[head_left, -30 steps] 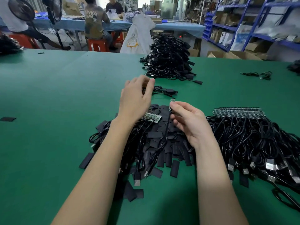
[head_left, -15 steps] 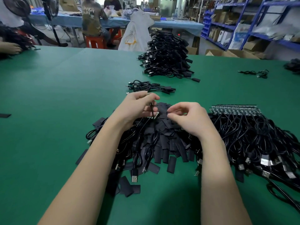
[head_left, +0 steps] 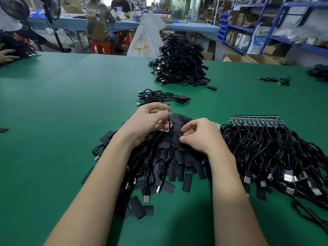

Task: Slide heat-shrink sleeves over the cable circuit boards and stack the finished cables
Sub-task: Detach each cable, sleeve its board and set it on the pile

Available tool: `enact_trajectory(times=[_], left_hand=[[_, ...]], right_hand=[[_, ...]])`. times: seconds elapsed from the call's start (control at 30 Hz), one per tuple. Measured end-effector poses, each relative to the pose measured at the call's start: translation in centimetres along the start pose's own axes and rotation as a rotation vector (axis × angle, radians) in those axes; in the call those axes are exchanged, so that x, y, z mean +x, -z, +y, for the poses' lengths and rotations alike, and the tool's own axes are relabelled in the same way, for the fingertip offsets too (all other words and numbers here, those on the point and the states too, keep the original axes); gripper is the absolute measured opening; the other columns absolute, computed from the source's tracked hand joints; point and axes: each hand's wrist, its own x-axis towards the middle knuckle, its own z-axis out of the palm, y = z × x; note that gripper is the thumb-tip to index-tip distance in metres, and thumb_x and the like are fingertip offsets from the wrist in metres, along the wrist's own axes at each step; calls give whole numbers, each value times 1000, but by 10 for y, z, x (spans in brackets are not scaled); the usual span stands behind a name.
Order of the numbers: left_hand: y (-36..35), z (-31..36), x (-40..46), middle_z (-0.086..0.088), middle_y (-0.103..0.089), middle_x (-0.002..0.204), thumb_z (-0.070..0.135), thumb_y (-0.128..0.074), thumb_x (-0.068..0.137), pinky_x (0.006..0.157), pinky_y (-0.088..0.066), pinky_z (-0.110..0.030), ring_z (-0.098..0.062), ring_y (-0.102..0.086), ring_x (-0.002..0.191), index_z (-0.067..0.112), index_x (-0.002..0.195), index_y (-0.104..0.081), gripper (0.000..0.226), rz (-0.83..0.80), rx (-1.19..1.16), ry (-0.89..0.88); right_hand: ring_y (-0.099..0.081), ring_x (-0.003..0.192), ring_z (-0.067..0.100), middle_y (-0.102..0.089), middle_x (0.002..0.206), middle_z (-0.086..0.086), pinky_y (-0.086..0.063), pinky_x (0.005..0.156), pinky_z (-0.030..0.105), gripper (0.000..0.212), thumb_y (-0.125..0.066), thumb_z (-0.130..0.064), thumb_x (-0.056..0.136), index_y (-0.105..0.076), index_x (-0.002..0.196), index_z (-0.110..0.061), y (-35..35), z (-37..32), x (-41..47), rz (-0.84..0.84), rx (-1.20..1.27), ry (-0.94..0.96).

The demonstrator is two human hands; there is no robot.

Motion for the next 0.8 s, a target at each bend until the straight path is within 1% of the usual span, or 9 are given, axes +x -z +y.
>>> enact_trajectory(times=[0.13, 0.2, 0.23, 0.3, 0.37, 0.53, 0.67, 0.73, 0.8], left_hand=[[0, -1, 0, -3, -56, 75, 2, -62, 97, 70, -58, -23, -8, -60, 56, 7, 98, -63, 5, -38, -27, -3], [0, 0, 0, -3, -59, 76, 4, -63, 97, 71, -58, -22, -9, -61, 59, 9, 98, -65, 5, -72, -39, -4], [0, 0, -1, -6, -61, 80, 5, -64, 97, 72, -57, -22, -11, -62, 61, 10, 98, -66, 6, -86, -41, -2], [-1, 1, -1, -12, -62, 89, 7, -65, 97, 73, -56, -21, -14, -63, 66, 11, 99, -67, 6, -108, -48, 8], [-1, 0, -1, -14, -61, 95, 7, -65, 96, 74, -56, -22, -15, -63, 71, 12, 100, -68, 6, -129, -64, 22], [-6, 0, -2, -8, -67, 89, 7, -65, 97, 72, -56, -23, -15, -64, 74, 12, 100, -68, 7, -157, -56, 30], [-11, 1, -3, -6, -73, 88, 7, -62, 98, 74, -58, -23, -17, -72, 79, 11, 99, -66, 6, -202, -86, 50], [-14, 2, -4, -10, -69, 87, 8, -62, 98, 70, -57, -22, -14, -73, 76, 13, 97, -66, 7, -238, -82, 58], [-15, 3, -5, -19, -52, 94, 8, -62, 98, 68, -56, -22, -14, -72, 74, 14, 94, -66, 9, -259, -73, 66]], right_hand=[[-68, 77, -3, -75, 83, -15, -50, 77, 16, 22, -79, -14, 79, -78, 92, -30, 9, 8, -2, -9, 281, 90], [-69, 77, -6, -77, 86, -14, -50, 72, 11, 24, -80, -8, 82, -78, 94, -29, 16, 12, -4, -29, 448, 167], [-71, 83, -4, -78, 89, -12, -53, 75, 12, 24, -80, -6, 83, -78, 95, -27, 18, 12, -4, -40, 527, 195], [-74, 93, 7, -79, 96, -5, -59, 83, 22, 25, -81, -4, 83, -77, 101, -21, 18, 12, -6, -42, 670, 207], [-76, 93, 14, -80, 96, 0, -61, 83, 27, 26, -80, -1, 82, -76, 101, -19, 16, 10, -7, -35, 786, 183], [-76, 88, 17, -79, 96, 6, -60, 78, 25, 23, -74, 5, 86, -74, 102, -13, 14, 10, -7, -29, 1067, 136], [-75, 90, 16, -79, 95, 5, -59, 75, 21, 23, -73, 5, 85, -70, 104, -9, 13, 8, -7, -13, 1261, 109], [-75, 91, 15, -79, 94, 4, -59, 76, 21, 23, -71, 6, 86, -69, 105, -7, 14, 7, -7, -6, 1335, 112], [-75, 92, 15, -78, 94, 4, -59, 77, 22, 22, -69, 6, 88, -68, 105, -7, 15, 7, -7, -4, 1393, 116]])
